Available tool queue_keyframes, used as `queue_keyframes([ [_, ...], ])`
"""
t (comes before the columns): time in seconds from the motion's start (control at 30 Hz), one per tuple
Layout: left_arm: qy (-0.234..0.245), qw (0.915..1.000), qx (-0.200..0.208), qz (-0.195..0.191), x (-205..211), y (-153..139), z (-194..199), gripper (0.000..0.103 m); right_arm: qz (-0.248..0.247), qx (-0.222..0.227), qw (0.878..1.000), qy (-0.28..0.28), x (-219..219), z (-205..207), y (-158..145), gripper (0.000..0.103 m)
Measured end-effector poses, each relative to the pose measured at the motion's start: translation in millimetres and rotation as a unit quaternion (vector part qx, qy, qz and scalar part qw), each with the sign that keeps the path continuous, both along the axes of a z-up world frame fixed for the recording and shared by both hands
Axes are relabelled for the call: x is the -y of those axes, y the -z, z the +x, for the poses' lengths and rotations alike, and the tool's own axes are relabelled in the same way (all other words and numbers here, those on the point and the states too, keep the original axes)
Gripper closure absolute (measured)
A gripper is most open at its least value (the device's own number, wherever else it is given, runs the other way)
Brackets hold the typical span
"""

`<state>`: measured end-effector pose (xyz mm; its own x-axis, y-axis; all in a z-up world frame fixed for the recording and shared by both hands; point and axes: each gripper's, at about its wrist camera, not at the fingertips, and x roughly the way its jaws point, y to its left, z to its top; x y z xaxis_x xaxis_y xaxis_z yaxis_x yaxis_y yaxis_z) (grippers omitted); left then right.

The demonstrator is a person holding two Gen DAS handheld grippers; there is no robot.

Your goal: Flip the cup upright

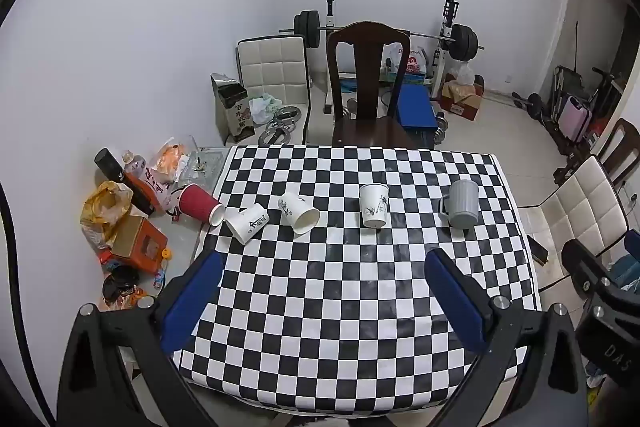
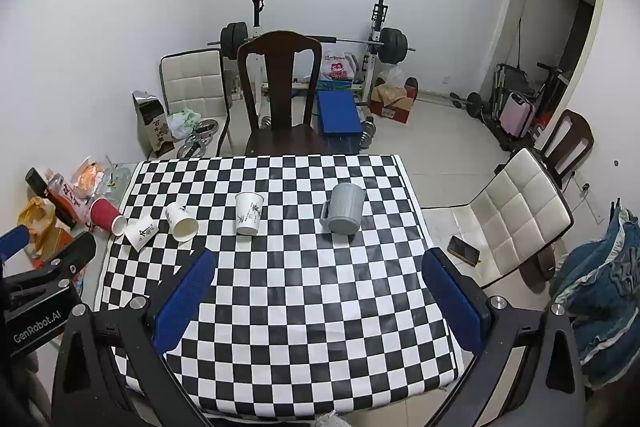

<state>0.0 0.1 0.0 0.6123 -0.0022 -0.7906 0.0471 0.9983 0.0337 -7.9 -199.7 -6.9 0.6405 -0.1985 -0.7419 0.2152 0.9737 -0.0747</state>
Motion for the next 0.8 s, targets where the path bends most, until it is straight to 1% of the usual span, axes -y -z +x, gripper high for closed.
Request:
queue_keyframes([
  [0.13, 0.001, 1.0, 0.004, -0.001, -0.1, -0.2, -0.3, 0.0, -0.012, -0.001, 1.0, 0.001, -3.6, -3.5, 0.0, 0.0],
  [0.8, 0.001, 0.9999, 0.011, 0.001, 0.1, -0.4, -0.6, 0.0, -0.008, 0.003, 1.0, -0.001, -5.9, -9.3, -1.3, 0.0],
])
